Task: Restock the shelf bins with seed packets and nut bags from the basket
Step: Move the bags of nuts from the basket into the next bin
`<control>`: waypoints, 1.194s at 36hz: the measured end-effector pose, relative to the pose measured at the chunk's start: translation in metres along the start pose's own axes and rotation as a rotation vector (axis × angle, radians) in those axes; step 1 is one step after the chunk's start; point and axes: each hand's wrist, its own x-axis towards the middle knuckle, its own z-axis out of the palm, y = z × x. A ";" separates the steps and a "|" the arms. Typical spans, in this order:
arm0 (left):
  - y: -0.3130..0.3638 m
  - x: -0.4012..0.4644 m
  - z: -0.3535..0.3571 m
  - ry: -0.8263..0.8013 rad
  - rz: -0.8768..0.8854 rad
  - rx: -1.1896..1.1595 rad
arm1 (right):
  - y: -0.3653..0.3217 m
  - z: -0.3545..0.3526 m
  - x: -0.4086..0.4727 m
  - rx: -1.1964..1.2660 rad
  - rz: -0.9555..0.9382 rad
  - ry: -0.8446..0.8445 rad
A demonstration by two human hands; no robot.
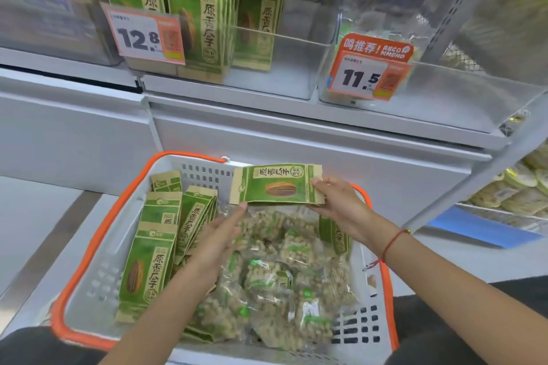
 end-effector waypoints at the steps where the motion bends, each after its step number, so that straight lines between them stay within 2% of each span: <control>1: 0.002 0.000 0.003 -0.102 -0.036 -0.087 | 0.003 0.002 -0.001 0.061 0.030 -0.011; 3: 0.004 0.002 0.010 -0.210 -0.077 -0.241 | 0.011 0.010 -0.006 0.113 0.076 -0.054; 6: 0.004 0.008 0.015 -0.212 -0.031 -0.280 | 0.023 0.022 -0.015 0.016 0.125 -0.176; 8: 0.003 0.008 0.012 -0.130 0.014 -0.283 | 0.022 0.025 -0.021 -0.206 0.108 -0.239; 9: 0.004 0.007 0.009 -0.086 0.039 -0.273 | 0.020 0.022 -0.021 -0.392 0.056 -0.233; 10: 0.006 0.006 0.006 -0.054 0.071 -0.248 | 0.018 0.015 -0.018 -0.632 -0.031 -0.174; 12: 0.009 0.005 0.000 -0.023 0.141 -0.139 | 0.014 -0.005 -0.009 -1.092 -0.218 0.081; 14: 0.012 0.005 -0.005 -0.015 0.199 -0.009 | 0.013 -0.026 -0.001 -1.282 -0.271 0.330; 16: 0.014 0.006 -0.008 -0.031 0.219 0.072 | 0.014 -0.044 0.008 -1.287 -0.190 0.412; 19: 0.017 0.009 -0.009 -0.072 0.230 0.141 | 0.024 -0.058 0.020 -1.260 -0.041 0.315; 22: 0.020 0.007 -0.009 -0.093 0.207 0.185 | 0.040 -0.058 0.027 -1.298 -0.001 0.229; 28: 0.022 0.006 -0.010 -0.054 0.124 0.163 | 0.030 -0.042 0.024 -1.442 -0.147 0.219; 32: 0.026 0.003 -0.009 0.029 0.163 0.335 | -0.009 -0.011 0.007 -1.494 -0.357 0.202; 36: 0.028 -0.003 0.004 -0.006 0.233 0.587 | -0.032 0.022 -0.014 -1.245 -0.399 0.086; 40: 0.028 -0.007 0.022 -0.096 0.196 0.539 | -0.031 0.039 -0.018 -0.808 -0.155 -0.031; 43: 0.026 -0.006 0.022 -0.109 0.109 0.478 | -0.035 0.041 -0.020 -0.625 0.000 -0.043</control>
